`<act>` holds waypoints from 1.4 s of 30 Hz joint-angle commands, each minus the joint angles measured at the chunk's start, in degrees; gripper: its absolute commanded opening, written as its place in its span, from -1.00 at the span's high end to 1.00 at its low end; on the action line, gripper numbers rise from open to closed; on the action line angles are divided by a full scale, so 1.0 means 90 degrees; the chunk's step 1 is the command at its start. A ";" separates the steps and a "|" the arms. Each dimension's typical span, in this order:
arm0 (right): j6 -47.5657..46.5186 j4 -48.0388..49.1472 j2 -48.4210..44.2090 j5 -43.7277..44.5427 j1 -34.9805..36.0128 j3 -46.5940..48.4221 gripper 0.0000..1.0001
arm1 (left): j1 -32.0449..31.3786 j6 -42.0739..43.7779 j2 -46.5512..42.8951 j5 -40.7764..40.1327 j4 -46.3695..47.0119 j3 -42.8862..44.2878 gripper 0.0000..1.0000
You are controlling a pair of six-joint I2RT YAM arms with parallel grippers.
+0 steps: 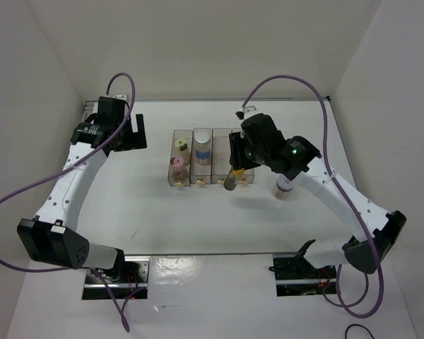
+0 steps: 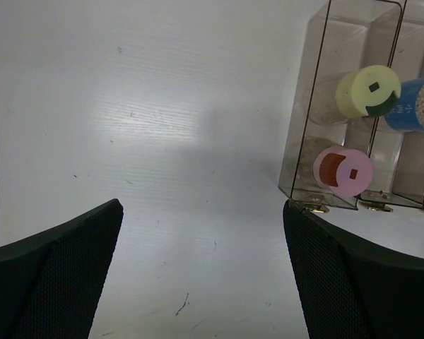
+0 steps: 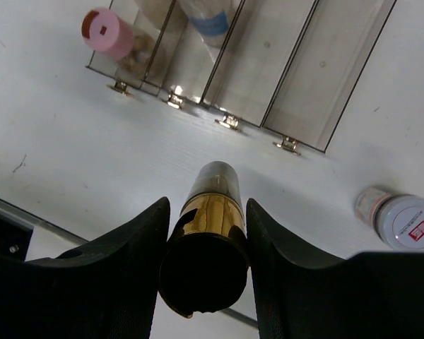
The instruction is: Organize the condiment bottles
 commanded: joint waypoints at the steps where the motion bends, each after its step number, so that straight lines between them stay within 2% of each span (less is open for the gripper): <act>1: -0.0328 -0.0005 0.0350 0.0411 0.0063 0.0618 0.90 | 0.0241 -0.0086 -0.0452 0.0293 0.0460 -0.0253 -1.00; 9: -0.0953 0.0454 0.1541 0.1504 -0.0064 0.1818 0.95 | 0.0730 -0.0104 -0.0638 0.0664 0.0880 -0.1064 -1.00; 16: -0.1286 0.0845 0.2313 0.1428 -0.0455 0.2669 0.99 | 0.1043 -0.0417 -0.0638 0.1505 0.1437 -0.2011 -1.00; 25: -0.1217 0.1587 0.2567 0.0852 -0.0728 0.2406 0.99 | 0.1101 -0.0476 -0.0502 0.1573 0.1633 -0.2344 -1.00; 32: -0.1159 0.1802 0.2889 0.0734 -0.0728 0.2347 0.99 | 0.1101 -0.0535 -0.0111 0.1573 0.1896 -0.2559 -1.00; 42: -0.1042 0.2144 0.3016 0.0656 -0.0728 0.1654 0.99 | 0.1101 -0.0593 0.0358 0.1788 0.2092 -0.2686 -1.00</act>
